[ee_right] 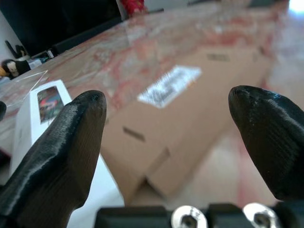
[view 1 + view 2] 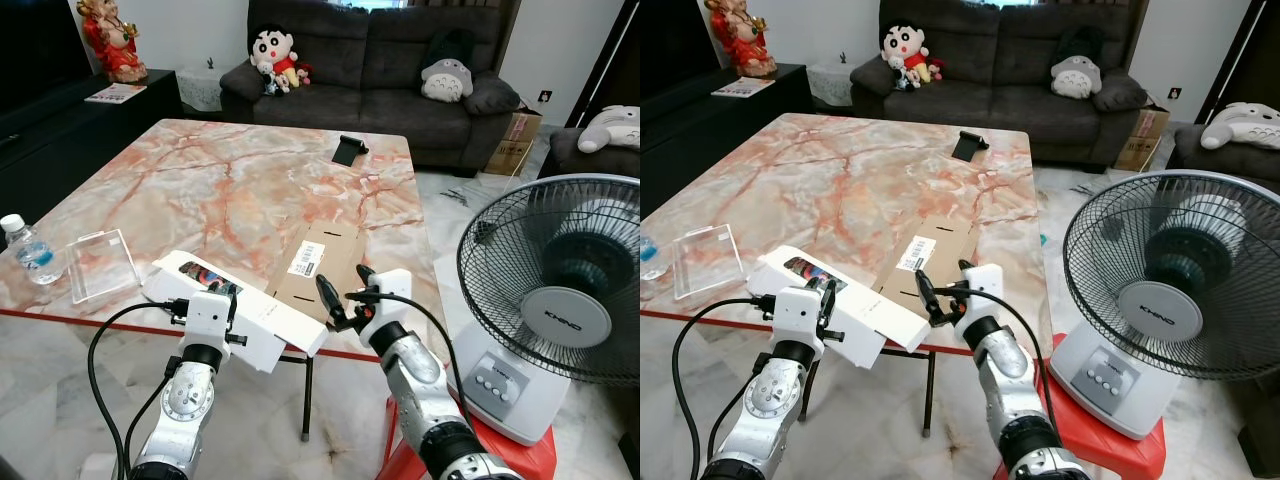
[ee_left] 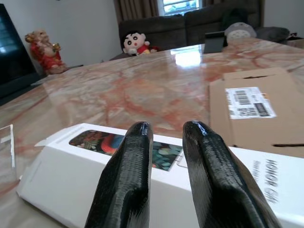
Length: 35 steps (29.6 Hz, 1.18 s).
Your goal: Picking trash to rubbish bin
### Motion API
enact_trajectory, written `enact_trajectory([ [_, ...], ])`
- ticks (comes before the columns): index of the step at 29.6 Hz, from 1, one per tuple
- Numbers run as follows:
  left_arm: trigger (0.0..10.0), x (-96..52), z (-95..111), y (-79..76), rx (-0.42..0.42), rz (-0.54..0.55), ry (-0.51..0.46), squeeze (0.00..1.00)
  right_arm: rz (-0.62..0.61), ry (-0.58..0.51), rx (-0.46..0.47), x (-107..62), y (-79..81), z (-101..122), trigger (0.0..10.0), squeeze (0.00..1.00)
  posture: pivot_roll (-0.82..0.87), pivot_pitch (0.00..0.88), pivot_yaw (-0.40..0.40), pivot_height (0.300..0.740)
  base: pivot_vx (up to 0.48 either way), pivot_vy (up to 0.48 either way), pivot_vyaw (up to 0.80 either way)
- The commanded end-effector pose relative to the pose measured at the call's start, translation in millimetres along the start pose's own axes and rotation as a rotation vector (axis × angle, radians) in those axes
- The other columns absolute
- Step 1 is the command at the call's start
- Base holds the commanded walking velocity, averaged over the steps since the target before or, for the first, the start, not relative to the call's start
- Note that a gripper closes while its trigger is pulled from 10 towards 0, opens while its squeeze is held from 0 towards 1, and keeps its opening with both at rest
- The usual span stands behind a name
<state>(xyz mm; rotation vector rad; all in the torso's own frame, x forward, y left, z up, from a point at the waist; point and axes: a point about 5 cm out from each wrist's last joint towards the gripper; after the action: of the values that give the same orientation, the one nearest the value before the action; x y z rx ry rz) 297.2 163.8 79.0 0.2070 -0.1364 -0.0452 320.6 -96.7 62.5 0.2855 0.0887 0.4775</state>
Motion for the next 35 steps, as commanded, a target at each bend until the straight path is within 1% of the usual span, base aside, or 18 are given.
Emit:
enact_trajectory([
  [1,10.0,0.4,0.4,-1.6,-0.002,-0.016,0.002,0.0,0.015,0.008,0.06,-3.2,-4.0,0.4,10.0,0.0,0.04,0.0,-0.036,0.74,0.0,0.0,0.0],
  [2,10.0,0.6,-0.1,-1.9,-0.003,-0.021,0.005,0.0,0.023,0.027,0.079,-7.1,-6.4,-2.5,10.0,0.0,0.03,0.0,-0.035,0.74,0.0,0.0,0.0],
  [6,10.0,0.9,-1.1,-1.9,-0.005,-0.024,0.01,0.0,0.033,0.045,0.084,-11.5,-8.7,-5.2,10.0,0.0,0.03,0.0,-0.035,0.74,0.0,0.0,0.0],
  [7,10.0,0.9,-1.6,-1.8,-0.005,-0.026,0.014,0.0,0.032,0.049,0.052,-13.9,-10.3,-5.1,10.0,0.0,0.03,0.0,-0.034,0.74,0.0,0.0,0.0],
  [8,10.0,0.9,-1.7,-1.6,-0.005,-0.027,0.015,0.0,0.019,0.048,0.002,-15.1,-12.2,-4.3,10.0,0.0,0.03,0.0,-0.034,0.74,0.0,0.0,0.0],
  [9,10.0,0.8,-1.9,-1.4,-0.005,-0.027,0.015,0.0,0.013,0.051,-0.068,-16.5,-13.3,-3.5,10.0,0.0,0.03,0.0,-0.033,0.74,0.0,0.0,0.0],
  [10,10.0,0.8,-2.6,-1.0,-0.005,-0.028,0.019,0.0,0.023,0.058,-0.166,-18.8,-12.9,-3.8,10.0,0.0,0.03,0.0,-0.033,0.74,0.0,0.0,0.0],
  [12,10.0,0.8,-3.2,-0.8,-0.005,-0.029,0.023,0.0,0.041,0.065,-0.206,-20.5,-11.4,-4.7,10.0,0.0,0.03,0.0,-0.029,0.74,0.0,0.0,0.0],
  [13,10.0,1.0,-4.0,-0.6,-0.005,-0.031,0.027,0.0,0.053,0.086,-0.193,-22.0,-10.1,-8.3,10.0,0.0,0.03,0.0,-0.029,0.74,0.0,0.0,0.0],
  [17,10.0,1.2,-4.9,0.4,-0.006,-0.03,0.032,0.0,0.048,0.101,-0.174,-24.0,-9.8,-11.9,10.0,0.0,0.03,0.0,-0.029,0.74,0.0,0.0,0.0],
  [18,10.0,1.7,-5.0,1.7,-0.009,-0.024,0.035,0.0,0.04,0.1,-0.181,-24.3,-9.8,-12.7,10.0,0.0,0.03,0.0,-0.029,0.74,0.0,0.0,0.0],
  [19,10.0,2.3,-4.9,2.8,-0.009,-0.021,0.035,0.0,0.028,0.096,-0.218,-24.0,-9.4,-12.5,10.0,0.0,0.03,0.0,-0.029,0.74,0.0,0.0,0.0],
  [20,10.0,2.3,-4.9,2.8,-0.009,-0.021,0.035,0.0,0.028,0.096,-0.218,-24.0,-9.4,-12.5,10.0,0.0,0.03,0.0,-0.029,0.74,0.0,0.0,0.0],
  [21,10.0,2.6,-5.2,3.7,-0.007,-0.02,0.036,0.0,0.017,0.089,-0.251,-23.5,-9.2,-11.8,10.0,0.0,0.03,0.0,-0.029,0.74,0.0,0.0,0.0],
  [25,10.0,2.9,-6.6,7.8,0.001,-0.013,0.045,0.0,-0.001,0.077,-0.324,-20.5,-8.6,-8.3,10.0,0.0,0.03,0.0,-0.029,0.74,0.0,0.0,0.0],
  [27,10.0,3.6,-8.1,14.1,-0.003,0.01,0.059,0.0,-0.001,0.07,-0.328,-17.6,-6.7,-6.3,10.0,0.0,0.04,0.0,-0.031,0.74,0.0,0.0,0.0],
  [30,10.0,4.9,-7.8,18.6,-0.014,0.031,0.061,0.0,-0.001,0.068,-0.328,-16.0,-5.5,-5.9,10.0,0.0,0.04,0.0,-0.032,0.74,0.0,0.0,0.0],
  [35,10.0,5.1,-8.0,20.9,-0.025,0.046,0.063,0.0,-0.003,0.055,-0.335,-12.9,-1.8,-5.1,10.0,0.0,0.04,0.0,-0.032,0.74,0.0,0.0,0.0],
])
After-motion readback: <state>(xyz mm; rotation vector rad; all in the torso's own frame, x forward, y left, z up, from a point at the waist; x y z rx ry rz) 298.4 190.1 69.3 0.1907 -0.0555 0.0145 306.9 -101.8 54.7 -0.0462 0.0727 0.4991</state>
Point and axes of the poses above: a point about 5 cm out from each wrist's last joint towards the gripper, its own x axis pointing out of the wrist towards the gripper, its own z axis along the axis of the wrist's last joint, y = z × x
